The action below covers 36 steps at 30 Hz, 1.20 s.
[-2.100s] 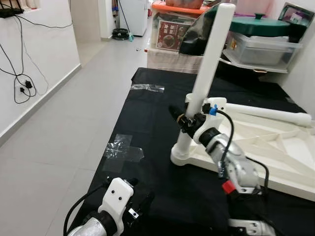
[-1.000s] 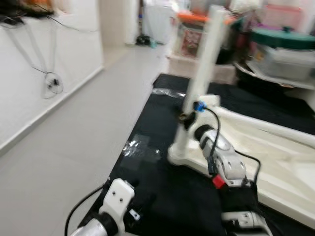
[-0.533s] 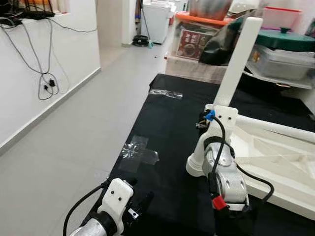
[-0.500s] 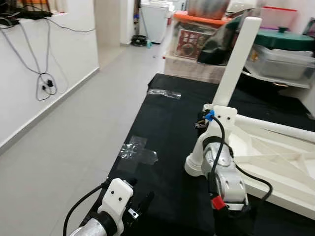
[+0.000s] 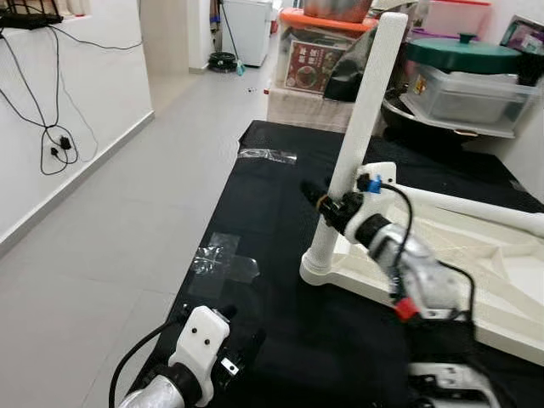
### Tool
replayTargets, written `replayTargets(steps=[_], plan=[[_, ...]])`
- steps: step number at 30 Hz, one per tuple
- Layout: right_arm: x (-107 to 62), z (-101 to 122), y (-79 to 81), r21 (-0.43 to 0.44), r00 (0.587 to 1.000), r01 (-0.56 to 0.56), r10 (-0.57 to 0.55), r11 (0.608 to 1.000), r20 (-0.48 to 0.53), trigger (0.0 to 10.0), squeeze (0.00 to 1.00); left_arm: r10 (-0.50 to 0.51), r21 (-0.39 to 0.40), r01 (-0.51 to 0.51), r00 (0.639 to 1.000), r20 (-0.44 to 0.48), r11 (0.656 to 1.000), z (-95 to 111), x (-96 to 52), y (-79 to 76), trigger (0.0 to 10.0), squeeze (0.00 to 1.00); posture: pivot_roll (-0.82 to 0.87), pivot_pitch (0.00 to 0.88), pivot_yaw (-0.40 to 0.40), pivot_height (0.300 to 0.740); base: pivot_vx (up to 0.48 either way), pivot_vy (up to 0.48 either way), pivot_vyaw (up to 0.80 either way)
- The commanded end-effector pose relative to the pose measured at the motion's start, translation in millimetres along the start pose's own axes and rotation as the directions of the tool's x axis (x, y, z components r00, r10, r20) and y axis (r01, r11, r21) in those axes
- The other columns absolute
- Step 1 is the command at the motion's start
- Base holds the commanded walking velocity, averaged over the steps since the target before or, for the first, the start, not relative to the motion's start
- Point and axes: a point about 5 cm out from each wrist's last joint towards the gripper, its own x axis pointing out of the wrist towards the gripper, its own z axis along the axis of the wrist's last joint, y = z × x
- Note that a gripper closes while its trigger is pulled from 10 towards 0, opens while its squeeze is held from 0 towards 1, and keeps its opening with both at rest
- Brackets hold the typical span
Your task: Building children table
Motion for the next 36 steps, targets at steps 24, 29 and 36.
replayTargets(steps=[24,29,36], plan=[[28.0,-21.6,15.8,-0.056,0.999,-0.027,0.026,0.998,-0.018,0.0,0.00,-0.004,0.012,0.004,1.000,-0.004,1.000,-2.2,-2.7,-1.1,10.0,0.00,0.14,0.009,-0.120,0.740,0.000,0.000,0.00],[18.8,-25.0,-1.5,-0.052,0.943,0.333,-0.333,0.941,0.018,0.0,0.00,-0.004,0.008,0.004,1.000,-0.004,1.000,-2.6,-2.5,-0.9,10.0,0.00,0.13,0.007,-0.121,0.740,0.000,0.000,0.00],[-16.9,-27.1,-12.5,-0.031,0.581,0.814,-0.811,0.580,0.066,0.0,0.00,-0.001,0.015,0.001,1.000,0.000,1.000,-2.5,-3.0,-0.8,10.0,0.00,0.13,0.000,-0.116,0.740,0.000,0.000,0.00]])
